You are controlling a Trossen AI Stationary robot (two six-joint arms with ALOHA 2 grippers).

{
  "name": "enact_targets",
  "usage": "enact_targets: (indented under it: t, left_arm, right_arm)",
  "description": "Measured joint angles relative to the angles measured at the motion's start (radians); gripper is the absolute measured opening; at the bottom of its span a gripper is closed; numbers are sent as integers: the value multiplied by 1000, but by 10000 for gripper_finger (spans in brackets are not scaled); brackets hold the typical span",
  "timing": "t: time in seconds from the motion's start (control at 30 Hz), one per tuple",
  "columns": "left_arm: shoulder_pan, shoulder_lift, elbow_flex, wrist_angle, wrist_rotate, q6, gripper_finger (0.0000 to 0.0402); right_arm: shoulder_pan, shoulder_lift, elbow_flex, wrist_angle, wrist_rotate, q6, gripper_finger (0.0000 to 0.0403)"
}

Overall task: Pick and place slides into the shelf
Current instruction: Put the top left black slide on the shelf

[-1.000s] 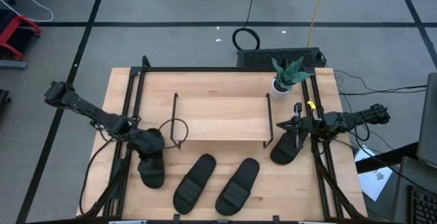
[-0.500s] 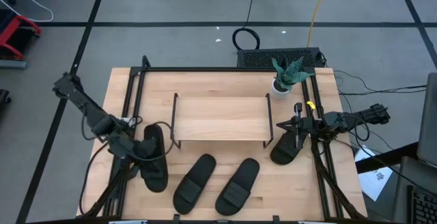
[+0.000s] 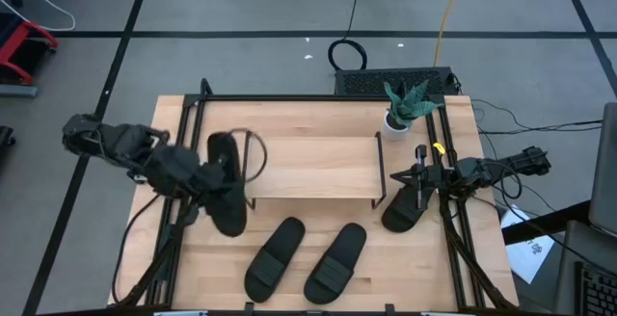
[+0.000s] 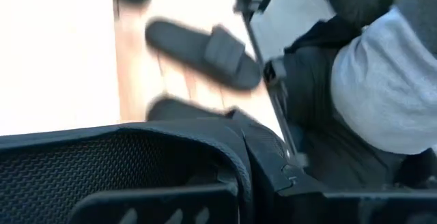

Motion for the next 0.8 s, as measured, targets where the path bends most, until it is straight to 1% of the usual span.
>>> enact_targets:
  t: [0.1, 0.2, 0.33, 0.43, 0.53, 0.6, 0.73, 0.8]
  left_arm:
    - [98, 46, 91, -3, 71, 148, 1]
    - [199, 98, 174, -31, 158, 256, 1]
    - [332, 205, 276, -111, 251, 340, 1]
    - [414, 307, 356, -208, 334, 371, 1]
    - [472, 405, 434, -310, 443, 415, 1]
    - [499, 457, 475, -338, 494, 431, 1]
    - [544, 545, 534, -365, 568, 457, 1]
    - [564, 583, 552, -374, 587, 472, 1]
  right_arm:
    - [0, 0, 0, 0, 0, -2, 0]
    - [0, 0, 0, 0, 0, -20, 0]
    - [0, 0, 0, 0, 0, -23, 0]
    - [0, 0, 0, 0, 0, -21, 0]
    - [0, 0, 0, 0, 0, -24, 0]
    - [0, 0, 0, 0, 0, -26, 0]
    - [0, 0, 0, 0, 0, -26, 0]
    - [0, 0, 0, 0, 0, -26, 0]
